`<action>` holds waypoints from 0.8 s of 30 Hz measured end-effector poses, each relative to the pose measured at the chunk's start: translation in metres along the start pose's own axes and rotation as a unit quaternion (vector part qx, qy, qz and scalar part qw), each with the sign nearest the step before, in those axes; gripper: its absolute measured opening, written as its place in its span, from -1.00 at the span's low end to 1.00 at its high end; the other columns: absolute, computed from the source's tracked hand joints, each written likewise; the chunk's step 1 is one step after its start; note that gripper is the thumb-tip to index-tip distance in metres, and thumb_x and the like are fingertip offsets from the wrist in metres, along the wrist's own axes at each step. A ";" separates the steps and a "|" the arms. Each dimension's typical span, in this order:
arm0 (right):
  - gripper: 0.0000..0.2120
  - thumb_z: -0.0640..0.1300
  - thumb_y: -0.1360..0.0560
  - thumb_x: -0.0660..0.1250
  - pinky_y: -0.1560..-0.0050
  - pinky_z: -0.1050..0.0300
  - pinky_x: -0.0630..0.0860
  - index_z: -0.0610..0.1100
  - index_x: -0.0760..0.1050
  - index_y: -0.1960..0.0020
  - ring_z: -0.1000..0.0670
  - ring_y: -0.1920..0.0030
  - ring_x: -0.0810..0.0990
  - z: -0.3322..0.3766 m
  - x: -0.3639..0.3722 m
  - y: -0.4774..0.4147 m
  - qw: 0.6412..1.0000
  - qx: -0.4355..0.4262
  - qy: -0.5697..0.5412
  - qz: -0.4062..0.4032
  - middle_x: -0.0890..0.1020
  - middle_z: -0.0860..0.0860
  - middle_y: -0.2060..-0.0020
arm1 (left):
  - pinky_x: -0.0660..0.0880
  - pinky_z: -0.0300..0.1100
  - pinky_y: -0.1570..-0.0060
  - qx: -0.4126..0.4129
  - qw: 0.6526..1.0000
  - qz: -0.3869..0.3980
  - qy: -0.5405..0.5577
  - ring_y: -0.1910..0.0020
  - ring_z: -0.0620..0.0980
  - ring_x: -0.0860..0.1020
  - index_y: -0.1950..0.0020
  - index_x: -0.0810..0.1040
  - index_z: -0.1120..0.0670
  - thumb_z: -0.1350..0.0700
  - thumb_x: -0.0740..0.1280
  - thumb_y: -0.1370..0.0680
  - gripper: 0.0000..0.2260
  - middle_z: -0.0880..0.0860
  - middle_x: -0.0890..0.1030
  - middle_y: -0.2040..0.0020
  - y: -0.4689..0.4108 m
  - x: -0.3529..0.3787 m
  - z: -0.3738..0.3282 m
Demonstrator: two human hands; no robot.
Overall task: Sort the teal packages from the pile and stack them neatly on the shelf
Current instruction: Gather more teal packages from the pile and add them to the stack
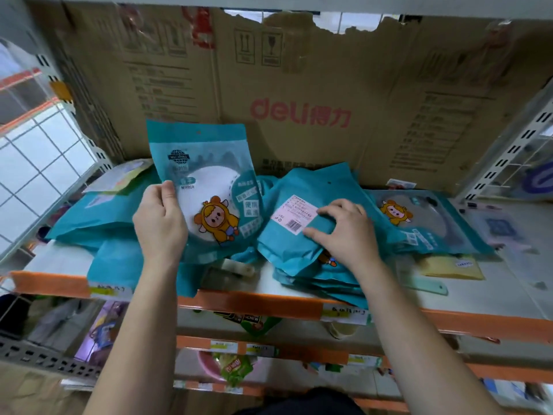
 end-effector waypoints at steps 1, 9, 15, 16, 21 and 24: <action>-0.46 0.29 -0.33 0.44 -0.22 0.00 0.36 0.02 0.57 -0.20 -0.04 -0.20 0.40 -0.001 0.003 0.000 1.000 0.004 0.001 0.009 0.51 0.05 -0.14 | 0.24 -0.14 0.22 -0.003 1.000 0.011 -0.001 0.19 0.02 0.43 0.10 0.41 0.12 -0.09 0.16 -0.65 -0.70 -0.02 0.48 0.23 0.000 0.003 0.001; -0.53 -0.05 -0.35 0.56 -0.33 0.08 0.30 -0.11 0.59 -0.22 -0.09 -0.31 0.43 -0.031 -0.017 -0.014 0.996 0.037 -0.046 0.061 0.51 -0.05 -0.29 | 0.53 -0.02 0.12 -0.020 0.998 0.046 0.033 0.11 0.04 0.58 0.04 0.49 0.00 -0.08 0.36 -0.53 -0.83 -0.10 0.55 0.18 -0.006 0.007 0.013; -0.58 -0.31 -0.42 0.45 -0.29 0.04 0.37 -0.16 0.56 -0.26 -0.14 -0.24 0.46 -0.033 -0.030 -0.024 0.996 0.052 0.022 0.063 0.54 -0.11 -0.19 | 0.59 0.13 0.08 -0.027 0.996 0.075 0.026 0.14 0.03 0.62 0.04 0.54 0.01 -0.08 0.38 -0.51 -0.82 -0.05 0.62 0.15 -0.007 -0.001 0.023; -0.62 -0.32 -0.45 0.40 -0.29 0.01 0.38 -0.17 0.56 -0.26 -0.16 -0.23 0.46 -0.024 -0.028 -0.026 0.997 0.042 0.018 0.055 0.54 -0.12 -0.17 | 0.59 0.13 0.08 -0.025 0.996 0.081 0.016 0.14 0.03 0.62 0.03 0.54 0.02 -0.08 0.39 -0.51 -0.81 -0.04 0.63 0.15 -0.006 -0.003 0.025; -0.69 0.11 -0.53 0.31 -0.05 0.04 0.42 -0.10 0.58 -0.08 -0.13 -0.13 0.48 0.038 0.005 -0.028 1.000 -0.001 0.013 0.010 0.55 -0.08 -0.03 | 0.58 0.20 0.07 -0.046 0.994 0.098 0.016 0.11 0.13 0.61 0.01 0.55 0.10 -0.07 0.38 -0.52 -0.76 0.09 0.64 0.11 0.003 -0.005 0.035; -0.48 0.33 -0.46 0.24 0.00 0.02 0.38 -0.11 0.51 -0.08 -0.15 -0.17 0.44 0.055 0.030 -0.032 0.995 0.024 0.098 0.020 0.54 -0.08 -0.07 | 0.57 0.21 0.08 -0.050 0.993 0.104 0.029 0.12 0.14 0.61 0.05 0.53 0.08 -0.06 0.38 -0.53 -0.79 0.09 0.62 0.14 0.012 -0.005 0.036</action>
Point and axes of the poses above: each hand's wrist, its own y-axis away from the middle knuckle, its own x-axis out of the palm, z = x × y, the point moved 6 cm from there along -y, towards the middle knuckle
